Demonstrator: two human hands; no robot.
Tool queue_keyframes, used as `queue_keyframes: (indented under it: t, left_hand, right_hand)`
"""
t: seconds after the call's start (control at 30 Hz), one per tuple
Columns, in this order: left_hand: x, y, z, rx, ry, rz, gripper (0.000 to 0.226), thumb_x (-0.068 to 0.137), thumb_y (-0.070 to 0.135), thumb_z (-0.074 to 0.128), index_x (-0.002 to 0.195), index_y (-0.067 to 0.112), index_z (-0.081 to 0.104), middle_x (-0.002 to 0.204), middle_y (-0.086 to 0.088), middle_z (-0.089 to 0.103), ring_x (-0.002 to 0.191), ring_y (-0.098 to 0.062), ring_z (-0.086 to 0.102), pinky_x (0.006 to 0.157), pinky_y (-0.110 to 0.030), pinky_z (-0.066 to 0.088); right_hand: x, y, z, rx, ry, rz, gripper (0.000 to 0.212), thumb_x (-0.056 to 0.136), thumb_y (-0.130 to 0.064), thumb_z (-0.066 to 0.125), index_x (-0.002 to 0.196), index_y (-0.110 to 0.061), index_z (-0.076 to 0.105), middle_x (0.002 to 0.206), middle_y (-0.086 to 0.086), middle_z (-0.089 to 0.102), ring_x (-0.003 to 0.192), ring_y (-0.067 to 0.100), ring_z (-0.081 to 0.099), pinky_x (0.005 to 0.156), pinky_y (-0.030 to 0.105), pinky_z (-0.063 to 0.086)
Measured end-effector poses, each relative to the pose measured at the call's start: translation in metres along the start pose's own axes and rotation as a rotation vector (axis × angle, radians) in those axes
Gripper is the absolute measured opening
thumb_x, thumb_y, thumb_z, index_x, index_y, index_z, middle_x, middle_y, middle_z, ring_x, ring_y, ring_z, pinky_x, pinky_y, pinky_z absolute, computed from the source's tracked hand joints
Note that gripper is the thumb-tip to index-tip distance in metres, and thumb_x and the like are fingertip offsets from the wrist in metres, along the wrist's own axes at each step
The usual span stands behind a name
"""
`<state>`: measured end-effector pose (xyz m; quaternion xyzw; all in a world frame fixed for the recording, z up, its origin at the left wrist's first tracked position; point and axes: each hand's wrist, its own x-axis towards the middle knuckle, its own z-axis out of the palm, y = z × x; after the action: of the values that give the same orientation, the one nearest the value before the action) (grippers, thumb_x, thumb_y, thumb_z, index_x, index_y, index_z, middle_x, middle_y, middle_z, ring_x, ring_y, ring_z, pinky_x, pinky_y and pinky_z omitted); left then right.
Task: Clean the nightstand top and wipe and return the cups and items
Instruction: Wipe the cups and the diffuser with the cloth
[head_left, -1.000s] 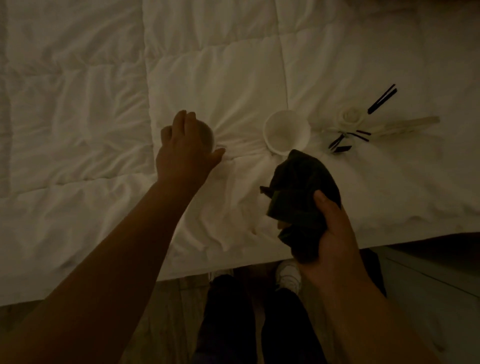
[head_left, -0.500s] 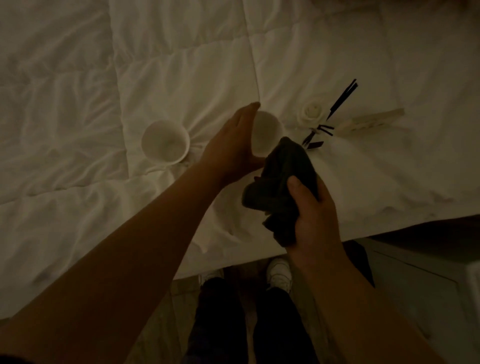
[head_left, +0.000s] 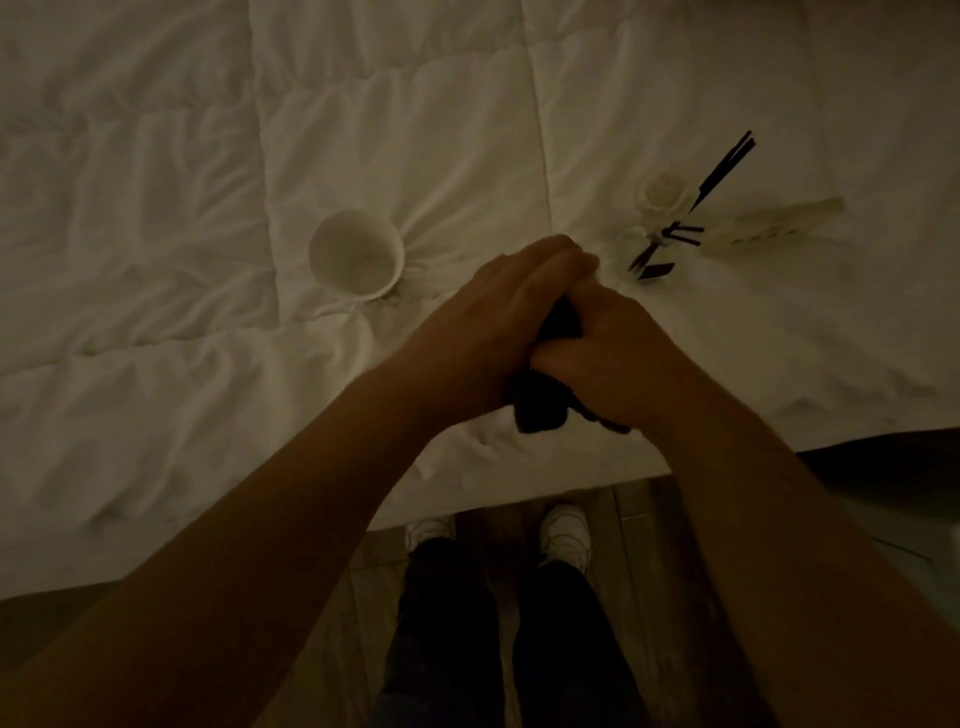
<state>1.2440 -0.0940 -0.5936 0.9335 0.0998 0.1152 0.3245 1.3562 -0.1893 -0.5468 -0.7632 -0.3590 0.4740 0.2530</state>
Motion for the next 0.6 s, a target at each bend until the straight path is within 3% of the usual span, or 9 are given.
queue_keyframes:
  t: [0.07, 0.17, 0.23, 0.37, 0.47, 0.53, 0.6]
  left_hand:
    - [-0.001, 0.003, -0.012, -0.031, -0.035, 0.043, 0.078, 0.078, 0.033, 0.072, 0.139, 0.003, 0.034, 0.138, -0.018, 0.047, 0.124, -0.02, 0.047, 0.104, -0.026, 0.04]
    - [-0.006, 0.01, -0.028, -0.165, -0.07, -0.083, 0.099, 0.066, 0.039, 0.084, 0.144, 0.016, 0.028, 0.136, -0.004, 0.05, 0.119, -0.006, 0.047, 0.098, -0.005, 0.033]
    - [-0.011, 0.013, -0.033, -0.296, -0.056, -0.165, 0.108, 0.061, 0.037, 0.086, 0.145, 0.026, 0.018, 0.133, 0.008, 0.046, 0.118, -0.001, 0.049, 0.097, -0.008, 0.039]
    - [-0.024, 0.012, -0.027, -0.427, -0.005, -0.295, 0.116, 0.06, 0.027, 0.089, 0.148, 0.019, 0.014, 0.129, 0.013, 0.043, 0.117, 0.002, 0.051, 0.097, -0.012, 0.04]
    - [-0.038, 0.006, -0.031, -0.492, 0.078, -0.426, 0.118, 0.059, 0.028, 0.09, 0.148, 0.018, 0.013, 0.129, 0.005, 0.046, 0.118, -0.007, 0.053, 0.096, -0.022, 0.047]
    - [-0.045, 0.006, -0.034, -0.501, 0.151, -0.49, 0.114, 0.057, 0.031, 0.091, 0.146, 0.024, 0.019, 0.126, 0.006, 0.046, 0.118, -0.007, 0.05, 0.096, -0.023, 0.046]
    - [-0.047, 0.016, -0.033, -0.556, 0.207, -0.546, 0.106, 0.056, 0.037, 0.088, 0.143, 0.026, 0.028, 0.12, 0.012, 0.046, 0.113, 0.001, 0.05, 0.092, -0.015, 0.044]
  right_hand:
    - [0.0, 0.003, -0.008, 0.123, -0.128, -0.006, 0.031, 0.075, -0.021, 0.062, 0.106, -0.022, 0.059, 0.073, 0.003, 0.063, 0.054, 0.019, 0.062, 0.05, 0.035, 0.051]
    - [-0.001, 0.007, -0.006, 0.293, -0.113, -0.101, 0.044, 0.075, -0.018, 0.062, 0.119, -0.023, 0.059, 0.091, 0.001, 0.07, 0.075, 0.018, 0.069, 0.063, 0.036, 0.057]
    - [-0.003, 0.009, -0.001, 0.35, -0.036, -0.144, 0.048, 0.073, -0.017, 0.06, 0.121, -0.022, 0.061, 0.095, -0.001, 0.07, 0.082, 0.015, 0.069, 0.068, 0.031, 0.056]
    - [-0.011, 0.014, 0.005, 0.579, 0.055, -0.181, 0.036, 0.069, -0.009, 0.055, 0.1, -0.02, 0.067, 0.081, -0.001, 0.07, 0.078, 0.02, 0.069, 0.064, 0.029, 0.055]
    - [-0.025, 0.023, 0.01, 1.048, 0.179, -0.158, 0.038, 0.071, -0.005, 0.048, 0.098, -0.019, 0.072, 0.093, 0.008, 0.071, 0.089, 0.031, 0.068, 0.067, 0.037, 0.056]
    - [-0.034, 0.027, 0.016, 1.171, 0.365, -0.089, 0.04, 0.072, -0.008, 0.049, 0.099, -0.027, 0.073, 0.102, 0.01, 0.07, 0.094, 0.038, 0.065, 0.066, 0.04, 0.056]
    - [-0.04, 0.028, 0.029, 1.159, 0.421, -0.037, 0.04, 0.076, -0.013, 0.053, 0.107, -0.032, 0.07, 0.11, 0.01, 0.069, 0.097, 0.041, 0.065, 0.067, 0.043, 0.055]
